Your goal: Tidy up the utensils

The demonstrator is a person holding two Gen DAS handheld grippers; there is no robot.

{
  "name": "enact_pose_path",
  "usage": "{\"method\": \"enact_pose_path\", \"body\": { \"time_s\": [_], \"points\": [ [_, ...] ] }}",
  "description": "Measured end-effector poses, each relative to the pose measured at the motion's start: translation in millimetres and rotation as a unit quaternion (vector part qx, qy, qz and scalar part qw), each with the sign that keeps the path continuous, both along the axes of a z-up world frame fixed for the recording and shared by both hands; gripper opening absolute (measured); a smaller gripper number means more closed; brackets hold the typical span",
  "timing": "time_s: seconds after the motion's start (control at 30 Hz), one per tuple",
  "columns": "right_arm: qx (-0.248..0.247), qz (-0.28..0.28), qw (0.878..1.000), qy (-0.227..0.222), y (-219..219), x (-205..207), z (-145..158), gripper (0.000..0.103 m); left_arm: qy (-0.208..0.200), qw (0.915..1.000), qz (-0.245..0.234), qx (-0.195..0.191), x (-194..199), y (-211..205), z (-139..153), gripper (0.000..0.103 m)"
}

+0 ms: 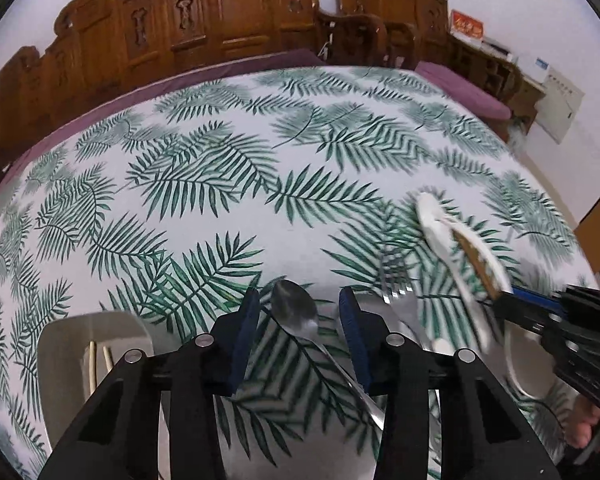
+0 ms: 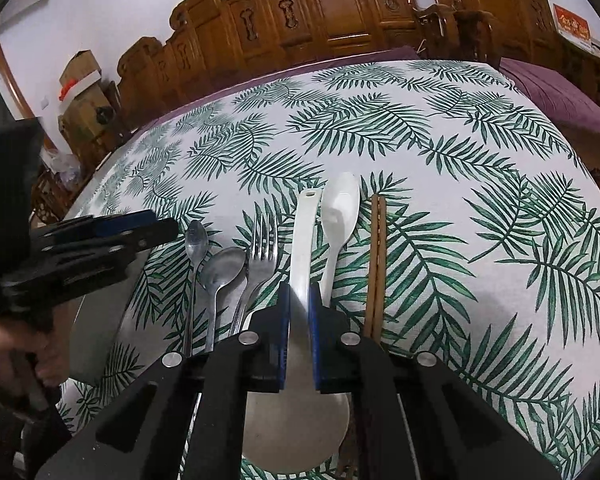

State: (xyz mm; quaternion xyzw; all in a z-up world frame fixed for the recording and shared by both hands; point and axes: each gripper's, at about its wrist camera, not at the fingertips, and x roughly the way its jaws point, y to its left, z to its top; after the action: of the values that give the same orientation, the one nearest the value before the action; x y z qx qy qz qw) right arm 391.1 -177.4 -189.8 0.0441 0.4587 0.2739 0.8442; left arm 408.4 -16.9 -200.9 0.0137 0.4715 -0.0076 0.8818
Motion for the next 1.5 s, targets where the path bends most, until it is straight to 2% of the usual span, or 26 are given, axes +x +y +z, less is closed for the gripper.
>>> {"method": "enact_pose_path", "body": {
  "time_s": [0.1, 0.17, 0.3, 0.53, 0.67, 0.8, 0.97, 1.23, 1.5],
  "points": [
    [0.002, 0.001, 1.000, 0.001, -0.9, -0.3, -0.2, 0.011, 0.019, 0.9997, 0.012, 0.007, 9.7, 3.6, -10.3, 0.036],
    [0.005, 0.002, 1.000, 0.001, -1.3, -0.6, 0.3, 0.011, 0.030, 0.9994, 0.013, 0.009, 14.2, 4.4, -14.4, 0.024],
    [0.008, 0.004, 1.000, 0.000, -1.0, -1.3, 2.0, 0.011, 0.041, 0.9988, 0.017, 0.021, 19.3, 3.9, -19.1, 0.024],
    [0.009, 0.005, 1.000, 0.000, -0.5, -1.7, 2.3, 0.011, 0.080, 0.9965, 0.021, 0.015, 28.3, 6.0, -32.0, 0.024],
    [0.008, 0.006, 1.000, 0.000, -0.3, -1.4, 2.3, 0.011, 0.080, 0.9966, 0.015, 0.012, 28.0, 4.9, -31.6, 0.015],
    [0.008, 0.007, 1.000, -0.002, 0.8, -2.4, 3.8, 0.011, 0.070, 0.9974, 0.008, 0.014, 25.1, 1.6, -27.7, 0.006],
    [0.006, 0.006, 1.000, -0.002, -0.2, -2.1, 3.3, 0.011, 0.045, 0.9988, -0.008, 0.015, 17.3, -4.4, -16.7, 0.000],
    [0.001, 0.014, 1.000, -0.010, 9.6, -7.7, 9.6, 0.011, 0.005, 0.9997, -0.022, 0.011, -11.2, -7.5, 7.3, 0.000],
    [-0.003, 0.021, 1.000, -0.019, 22.6, -16.3, 18.2, 0.011, -0.041, 0.9989, -0.022, 0.001, -44.1, 2.7, 47.5, 0.000]
  ]
}}
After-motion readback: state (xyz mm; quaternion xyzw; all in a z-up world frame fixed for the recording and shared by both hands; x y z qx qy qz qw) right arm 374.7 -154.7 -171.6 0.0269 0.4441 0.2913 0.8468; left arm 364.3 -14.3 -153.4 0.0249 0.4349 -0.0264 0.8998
